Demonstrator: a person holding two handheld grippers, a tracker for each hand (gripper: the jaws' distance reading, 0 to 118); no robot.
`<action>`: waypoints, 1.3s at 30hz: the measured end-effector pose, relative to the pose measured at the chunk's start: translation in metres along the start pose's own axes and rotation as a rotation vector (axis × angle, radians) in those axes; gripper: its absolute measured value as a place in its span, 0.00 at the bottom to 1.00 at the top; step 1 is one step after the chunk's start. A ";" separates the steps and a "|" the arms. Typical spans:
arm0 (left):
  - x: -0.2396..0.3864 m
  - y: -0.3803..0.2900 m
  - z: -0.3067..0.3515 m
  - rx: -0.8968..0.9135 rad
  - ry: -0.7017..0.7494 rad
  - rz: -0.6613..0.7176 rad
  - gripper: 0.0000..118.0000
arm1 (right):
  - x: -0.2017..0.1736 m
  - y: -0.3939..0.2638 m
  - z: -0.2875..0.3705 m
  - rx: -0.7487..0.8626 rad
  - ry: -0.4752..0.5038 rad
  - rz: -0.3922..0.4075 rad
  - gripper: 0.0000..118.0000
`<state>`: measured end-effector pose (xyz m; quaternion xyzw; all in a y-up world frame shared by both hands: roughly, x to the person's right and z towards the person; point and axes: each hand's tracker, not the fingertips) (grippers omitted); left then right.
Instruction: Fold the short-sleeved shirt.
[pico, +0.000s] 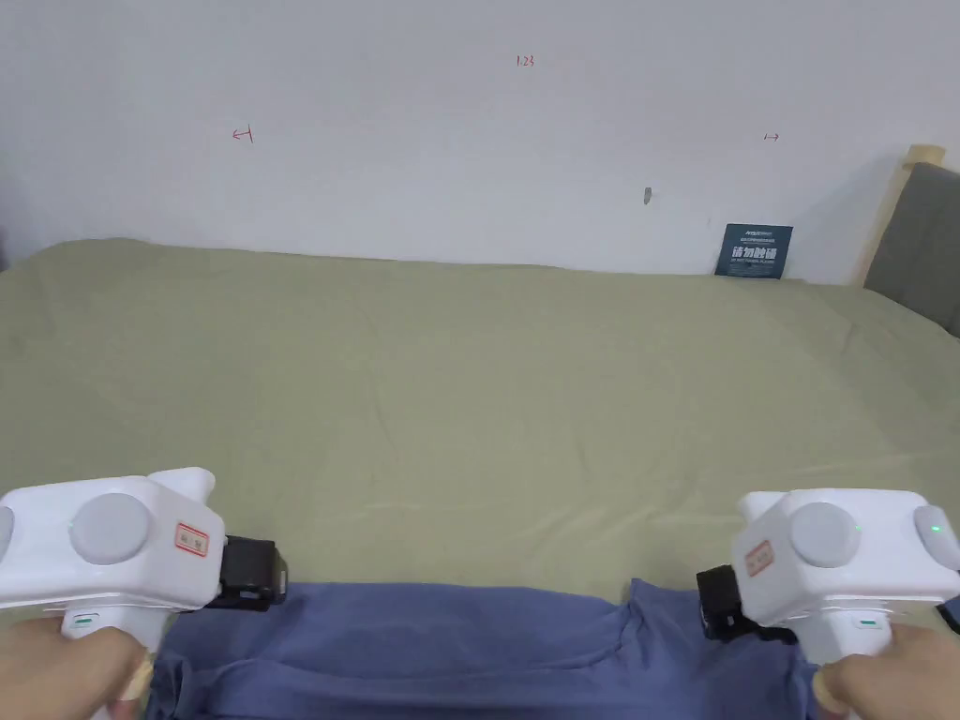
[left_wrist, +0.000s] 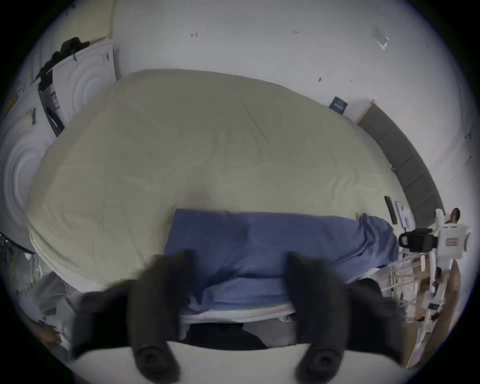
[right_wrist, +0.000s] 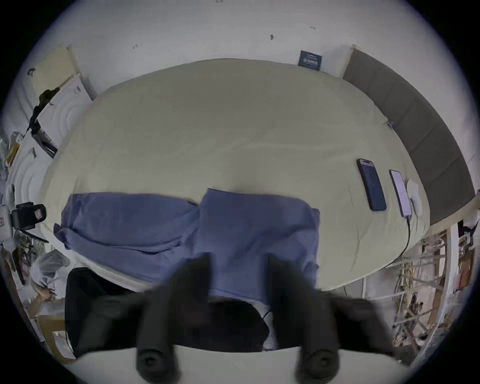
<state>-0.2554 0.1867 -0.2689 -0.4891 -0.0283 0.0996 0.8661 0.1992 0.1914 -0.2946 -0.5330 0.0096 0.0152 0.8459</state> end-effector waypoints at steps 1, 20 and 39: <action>0.006 -0.003 -0.005 -0.006 0.013 -0.017 0.00 | -0.006 -0.002 -0.004 -0.002 -0.004 0.001 0.00; -0.117 -0.021 -0.050 -0.067 -0.288 0.117 0.85 | -0.014 -0.014 -0.007 0.029 0.030 -0.015 0.00; -0.138 -0.061 -0.066 -0.006 -0.463 0.513 0.70 | -0.018 -0.013 -0.010 0.016 0.141 -0.045 0.00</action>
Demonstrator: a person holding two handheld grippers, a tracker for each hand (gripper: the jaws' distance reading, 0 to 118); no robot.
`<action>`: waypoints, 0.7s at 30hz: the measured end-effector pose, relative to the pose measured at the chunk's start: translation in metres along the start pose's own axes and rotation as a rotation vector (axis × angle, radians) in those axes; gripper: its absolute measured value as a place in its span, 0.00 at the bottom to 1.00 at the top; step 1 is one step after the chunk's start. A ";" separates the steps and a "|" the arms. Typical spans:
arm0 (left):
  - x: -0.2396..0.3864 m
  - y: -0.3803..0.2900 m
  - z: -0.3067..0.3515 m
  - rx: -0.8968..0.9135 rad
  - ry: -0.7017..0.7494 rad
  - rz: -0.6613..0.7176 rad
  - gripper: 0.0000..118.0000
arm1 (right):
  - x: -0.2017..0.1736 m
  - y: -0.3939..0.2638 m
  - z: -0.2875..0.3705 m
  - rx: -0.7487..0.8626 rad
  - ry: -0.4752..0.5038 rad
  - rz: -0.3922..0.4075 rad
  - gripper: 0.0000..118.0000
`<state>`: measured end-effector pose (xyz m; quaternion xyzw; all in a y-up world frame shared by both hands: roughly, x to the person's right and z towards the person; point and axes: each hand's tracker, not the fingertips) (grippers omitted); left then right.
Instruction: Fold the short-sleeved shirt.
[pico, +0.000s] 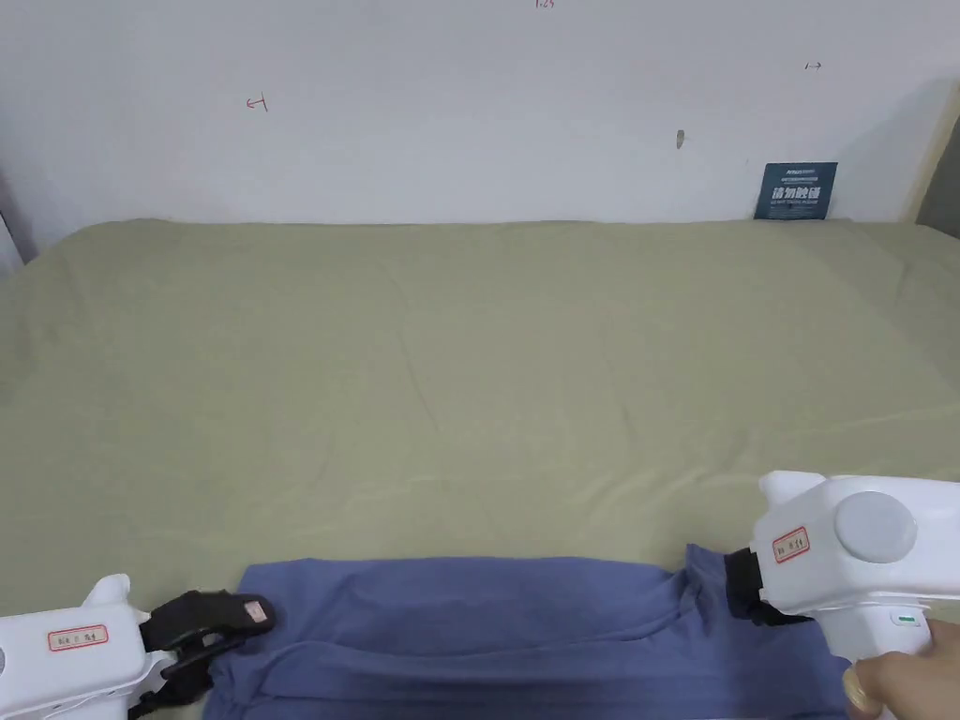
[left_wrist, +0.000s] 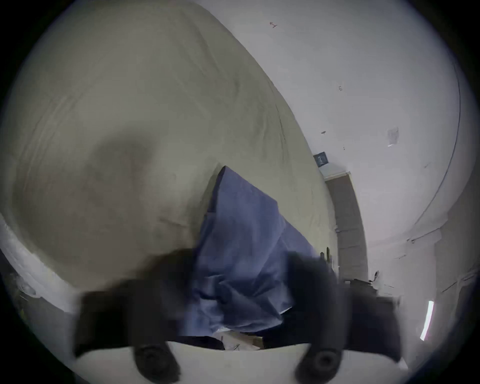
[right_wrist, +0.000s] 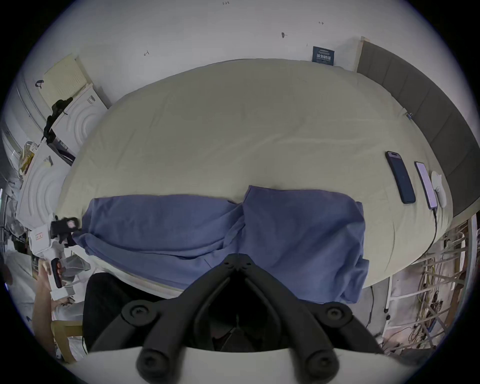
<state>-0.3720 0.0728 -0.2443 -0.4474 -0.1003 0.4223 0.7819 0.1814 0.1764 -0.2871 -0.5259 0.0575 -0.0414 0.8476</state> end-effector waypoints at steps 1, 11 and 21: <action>0.000 -0.002 -0.001 -0.007 0.062 -0.016 0.31 | 0.000 -0.001 -0.001 -0.003 0.001 0.000 0.00; 0.020 -0.003 0.011 0.033 -0.145 0.007 0.07 | 0.017 -0.003 0.007 0.004 0.006 -0.024 0.00; 0.195 -0.023 -0.029 -0.074 -0.314 -0.463 0.07 | 0.045 0.007 0.022 0.046 -0.019 -0.059 0.00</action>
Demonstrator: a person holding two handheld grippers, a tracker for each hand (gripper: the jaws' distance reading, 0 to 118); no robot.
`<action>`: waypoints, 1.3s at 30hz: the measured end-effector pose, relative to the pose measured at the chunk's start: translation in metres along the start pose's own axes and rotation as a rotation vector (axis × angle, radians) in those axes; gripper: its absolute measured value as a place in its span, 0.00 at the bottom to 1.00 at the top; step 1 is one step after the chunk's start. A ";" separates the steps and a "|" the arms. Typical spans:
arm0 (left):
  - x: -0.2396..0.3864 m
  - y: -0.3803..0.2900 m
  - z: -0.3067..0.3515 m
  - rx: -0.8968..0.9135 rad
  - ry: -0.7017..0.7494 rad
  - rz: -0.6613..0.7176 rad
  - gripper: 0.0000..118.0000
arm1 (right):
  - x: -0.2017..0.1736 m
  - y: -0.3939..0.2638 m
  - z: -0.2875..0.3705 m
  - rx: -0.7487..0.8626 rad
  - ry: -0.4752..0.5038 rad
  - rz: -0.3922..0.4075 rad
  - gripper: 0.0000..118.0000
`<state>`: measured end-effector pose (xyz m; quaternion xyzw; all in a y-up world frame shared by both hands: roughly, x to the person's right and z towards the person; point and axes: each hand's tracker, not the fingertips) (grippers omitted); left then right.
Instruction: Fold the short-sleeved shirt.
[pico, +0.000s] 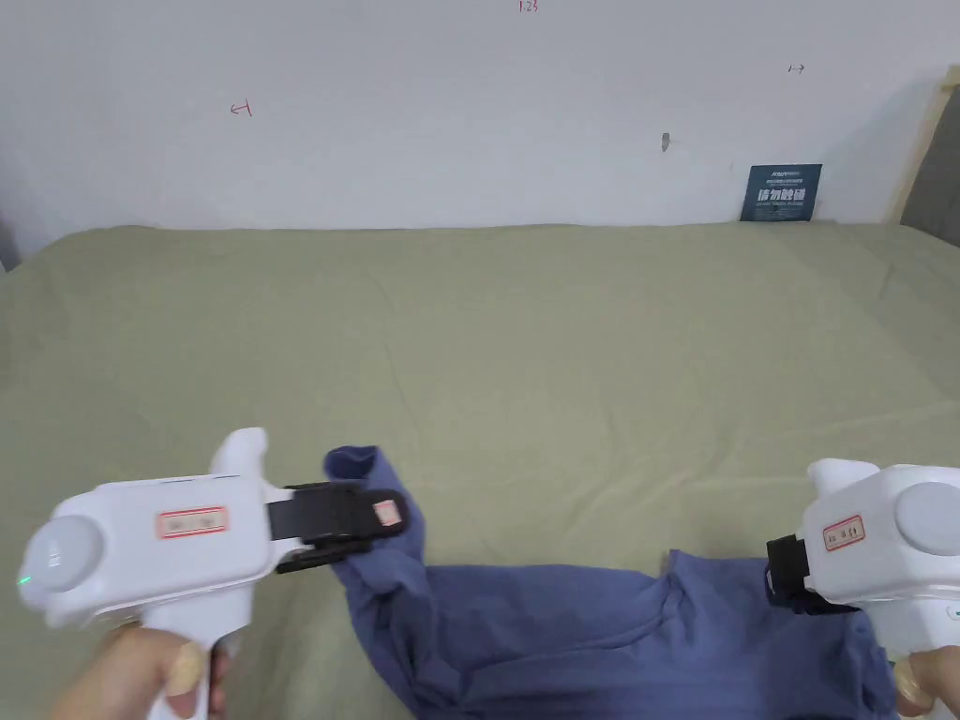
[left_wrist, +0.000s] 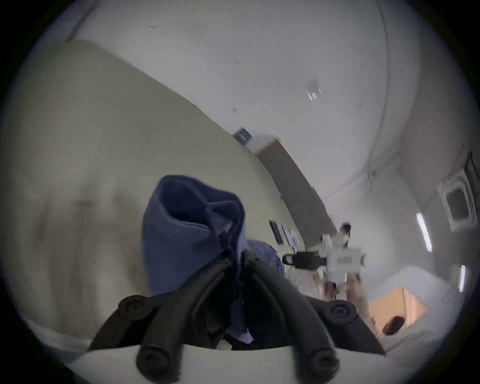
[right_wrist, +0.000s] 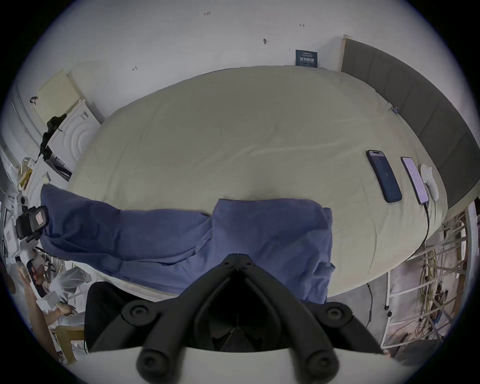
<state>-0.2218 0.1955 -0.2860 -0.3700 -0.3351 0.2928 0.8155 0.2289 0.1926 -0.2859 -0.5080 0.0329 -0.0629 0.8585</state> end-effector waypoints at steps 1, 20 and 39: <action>-0.001 0.003 -0.020 -0.048 -0.003 -0.031 0.07 | 0.003 0.000 0.000 -0.001 0.000 -0.002 0.00; -0.041 -0.036 -0.093 0.010 0.028 0.218 0.00 | 0.032 -0.004 -0.007 -0.030 -0.034 -0.033 0.00; -0.056 -0.115 -0.198 -0.243 -0.021 0.295 0.00 | 0.017 -0.007 -0.020 -0.069 -0.041 -0.002 0.00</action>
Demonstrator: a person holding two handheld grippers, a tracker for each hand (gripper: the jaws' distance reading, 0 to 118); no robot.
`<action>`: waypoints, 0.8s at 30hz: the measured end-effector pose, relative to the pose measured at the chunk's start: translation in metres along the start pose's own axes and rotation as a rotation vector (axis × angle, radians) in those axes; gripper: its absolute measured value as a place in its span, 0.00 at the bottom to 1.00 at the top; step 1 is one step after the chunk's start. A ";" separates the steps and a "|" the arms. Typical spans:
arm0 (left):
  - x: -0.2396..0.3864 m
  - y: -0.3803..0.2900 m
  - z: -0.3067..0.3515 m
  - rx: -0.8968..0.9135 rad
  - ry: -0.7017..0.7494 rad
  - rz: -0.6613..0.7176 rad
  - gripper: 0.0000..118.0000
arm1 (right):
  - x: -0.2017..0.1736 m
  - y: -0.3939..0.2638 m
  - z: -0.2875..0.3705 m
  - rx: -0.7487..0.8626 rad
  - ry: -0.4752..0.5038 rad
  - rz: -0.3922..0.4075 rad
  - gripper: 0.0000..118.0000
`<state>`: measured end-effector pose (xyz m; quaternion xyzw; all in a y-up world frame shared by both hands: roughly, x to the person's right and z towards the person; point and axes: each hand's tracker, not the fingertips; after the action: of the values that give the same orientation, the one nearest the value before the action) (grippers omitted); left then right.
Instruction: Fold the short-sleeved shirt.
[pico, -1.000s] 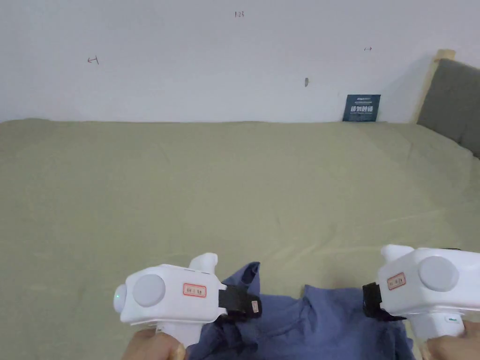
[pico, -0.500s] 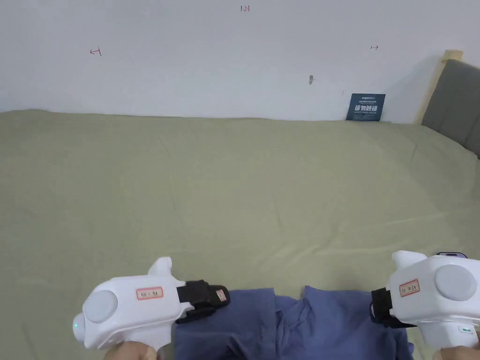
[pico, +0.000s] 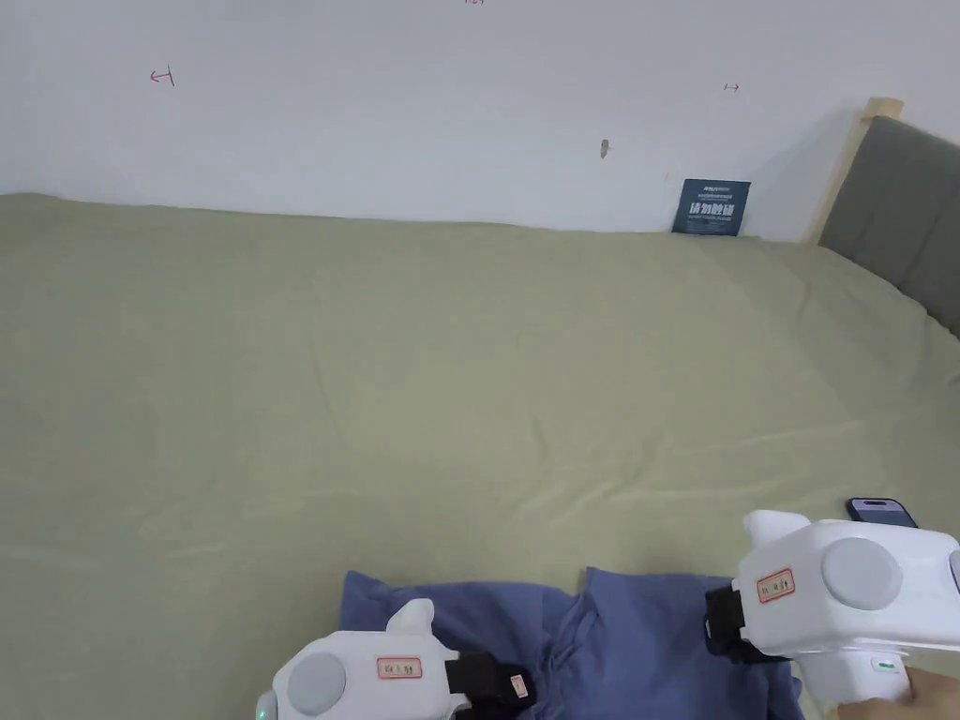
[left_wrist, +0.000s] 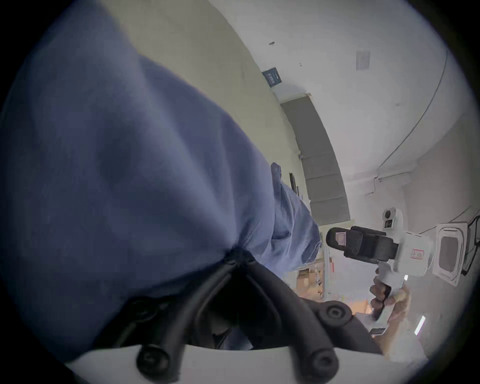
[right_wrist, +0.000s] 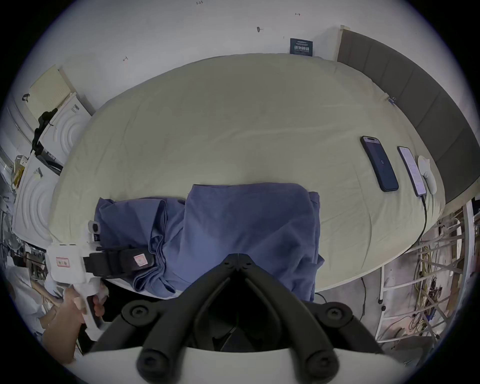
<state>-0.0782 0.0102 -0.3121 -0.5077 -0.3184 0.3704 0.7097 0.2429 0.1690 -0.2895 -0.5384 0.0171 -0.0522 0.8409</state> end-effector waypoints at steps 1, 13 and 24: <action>0.007 0.004 0.005 -0.020 0.027 -0.021 0.00 | 0.000 0.000 0.000 -0.002 0.002 -0.002 0.00; -0.019 0.059 0.175 0.163 0.018 -0.064 0.89 | -0.012 0.005 -0.002 -0.006 0.015 0.034 0.00; -0.069 0.043 0.118 0.133 -0.188 0.129 0.85 | -0.013 0.008 0.002 -0.007 0.023 0.045 0.00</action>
<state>-0.2208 0.0180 -0.3256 -0.4418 -0.3249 0.4814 0.6838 0.2306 0.1752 -0.2963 -0.5403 0.0388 -0.0394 0.8397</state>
